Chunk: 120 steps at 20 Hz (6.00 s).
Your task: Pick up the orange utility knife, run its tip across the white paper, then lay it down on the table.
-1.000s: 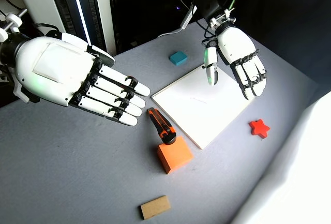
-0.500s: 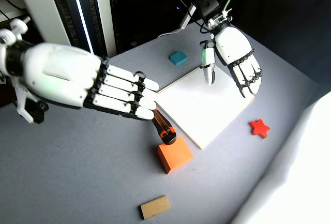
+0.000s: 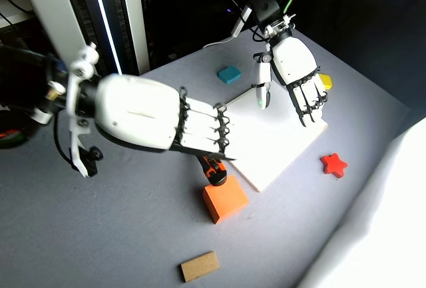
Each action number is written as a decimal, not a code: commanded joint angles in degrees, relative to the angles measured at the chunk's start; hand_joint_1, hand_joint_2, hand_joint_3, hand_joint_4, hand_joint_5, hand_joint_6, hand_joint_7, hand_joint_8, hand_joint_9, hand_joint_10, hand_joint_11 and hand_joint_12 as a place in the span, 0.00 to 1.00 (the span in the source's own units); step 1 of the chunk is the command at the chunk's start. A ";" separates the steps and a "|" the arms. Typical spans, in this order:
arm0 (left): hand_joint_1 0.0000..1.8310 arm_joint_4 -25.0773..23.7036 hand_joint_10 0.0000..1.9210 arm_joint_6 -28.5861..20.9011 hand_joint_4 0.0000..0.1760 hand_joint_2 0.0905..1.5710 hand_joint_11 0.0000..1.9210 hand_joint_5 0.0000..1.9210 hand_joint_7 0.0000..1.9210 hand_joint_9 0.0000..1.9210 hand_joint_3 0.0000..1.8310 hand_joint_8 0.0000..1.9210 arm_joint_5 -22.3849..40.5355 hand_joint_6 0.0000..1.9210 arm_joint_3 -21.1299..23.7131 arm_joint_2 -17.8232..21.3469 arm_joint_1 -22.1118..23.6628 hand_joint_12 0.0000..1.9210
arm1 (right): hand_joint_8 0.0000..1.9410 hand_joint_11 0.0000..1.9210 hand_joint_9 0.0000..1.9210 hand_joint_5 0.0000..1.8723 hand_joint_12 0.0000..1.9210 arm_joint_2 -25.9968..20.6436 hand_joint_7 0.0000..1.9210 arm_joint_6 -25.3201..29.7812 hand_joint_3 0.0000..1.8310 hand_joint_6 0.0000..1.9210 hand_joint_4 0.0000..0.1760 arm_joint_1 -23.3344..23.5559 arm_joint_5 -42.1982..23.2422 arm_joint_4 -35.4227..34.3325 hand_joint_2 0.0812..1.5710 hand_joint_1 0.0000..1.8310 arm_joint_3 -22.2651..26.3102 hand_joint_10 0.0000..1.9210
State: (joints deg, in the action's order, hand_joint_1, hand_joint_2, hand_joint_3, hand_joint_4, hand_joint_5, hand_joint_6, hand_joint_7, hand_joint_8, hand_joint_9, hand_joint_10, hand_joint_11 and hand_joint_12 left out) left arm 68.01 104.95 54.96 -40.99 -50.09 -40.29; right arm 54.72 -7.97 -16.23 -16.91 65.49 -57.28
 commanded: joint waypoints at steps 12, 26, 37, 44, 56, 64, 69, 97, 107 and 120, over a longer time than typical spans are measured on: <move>0.10 -3.11 0.00 -1.16 0.05 0.82 0.00 0.06 0.06 0.09 0.00 0.00 5.09 0.01 -1.03 -1.13 -0.82 0.40 | 0.00 0.00 0.00 0.00 0.00 5.83 0.00 23.30 0.00 0.00 0.00 4.36 -5.70 30.56 0.65 0.67 -4.17 0.00; 0.09 -1.20 0.00 -0.22 0.08 0.82 0.00 0.05 0.06 0.09 0.00 0.00 5.08 0.00 -1.46 -1.45 1.13 0.37 | 0.00 0.00 0.00 0.00 0.00 14.35 0.00 35.55 0.00 0.00 0.00 2.62 -4.59 45.93 0.65 0.67 -12.07 0.00; 0.07 -0.42 0.00 -0.03 0.13 0.82 0.00 0.04 0.05 0.08 0.00 0.00 5.08 0.00 -1.60 -1.60 1.54 0.27 | 0.00 0.00 0.00 0.00 0.00 19.42 0.00 46.77 0.00 0.00 0.00 4.03 -7.17 57.19 0.65 0.69 -16.34 0.00; 0.09 -0.26 0.00 0.16 0.07 0.82 0.00 0.06 0.08 0.10 0.00 0.00 5.08 0.00 -2.20 -1.74 1.48 0.34 | 0.00 0.00 0.00 0.00 0.00 22.41 0.00 48.22 0.00 0.00 0.00 4.29 -6.47 59.18 0.68 0.71 -19.03 0.00; 0.08 -0.24 0.00 0.17 0.10 0.82 0.00 0.07 0.08 0.11 0.00 0.00 4.97 0.00 -2.07 -1.79 1.47 0.38 | 0.00 0.00 0.00 0.00 0.00 25.15 0.00 52.46 0.00 0.00 0.00 2.35 -4.51 62.63 0.67 0.69 -22.01 0.00; 0.07 0.03 0.00 0.17 0.06 0.82 0.00 0.06 0.10 0.11 0.00 0.00 4.96 0.00 -2.22 -1.79 1.58 0.36 | 0.00 0.00 0.00 0.00 0.00 25.71 0.00 52.44 0.00 0.00 0.00 0.75 -2.63 62.61 0.69 0.71 -22.18 0.00; 0.08 0.13 0.00 0.19 0.07 0.82 0.00 0.07 0.12 0.12 0.00 0.00 4.96 0.00 -2.24 -1.79 1.60 0.38 | 0.64 0.00 0.07 0.10 0.77 25.79 0.11 52.35 0.00 0.60 0.00 0.12 -1.91 62.60 0.74 0.70 -22.04 0.68; 0.07 4.85 0.00 4.40 0.09 0.82 0.00 0.05 0.10 0.11 0.00 0.00 1.78 0.00 -7.74 -1.51 5.41 0.40 | 1.00 1.00 0.98 0.80 1.00 25.60 0.90 71.48 0.37 1.00 1.00 4.07 27.28 62.49 0.63 0.85 -17.01 1.00; 0.07 7.74 0.00 5.68 0.06 0.82 0.00 0.06 0.10 0.10 0.00 0.00 -1.67 0.00 -12.40 2.27 4.31 0.39 | 1.00 0.99 0.97 0.79 1.00 28.00 0.91 99.11 0.37 1.00 1.00 -1.29 50.92 107.08 0.63 0.84 -18.06 1.00; 0.09 10.58 0.00 6.62 0.09 0.83 0.00 0.06 0.06 0.09 0.00 0.00 -2.28 0.00 -14.16 3.06 1.85 0.32 | 1.00 0.99 0.97 0.79 1.00 37.21 0.90 85.79 0.35 1.00 1.00 -6.05 60.16 107.08 0.64 0.85 -23.75 1.00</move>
State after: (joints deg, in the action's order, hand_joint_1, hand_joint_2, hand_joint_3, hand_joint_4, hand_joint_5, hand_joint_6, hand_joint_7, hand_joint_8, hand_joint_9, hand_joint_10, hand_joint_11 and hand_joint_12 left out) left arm 81.21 111.37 47.99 -54.52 -48.07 -38.52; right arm 92.40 78.85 -22.76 36.60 170.58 -80.82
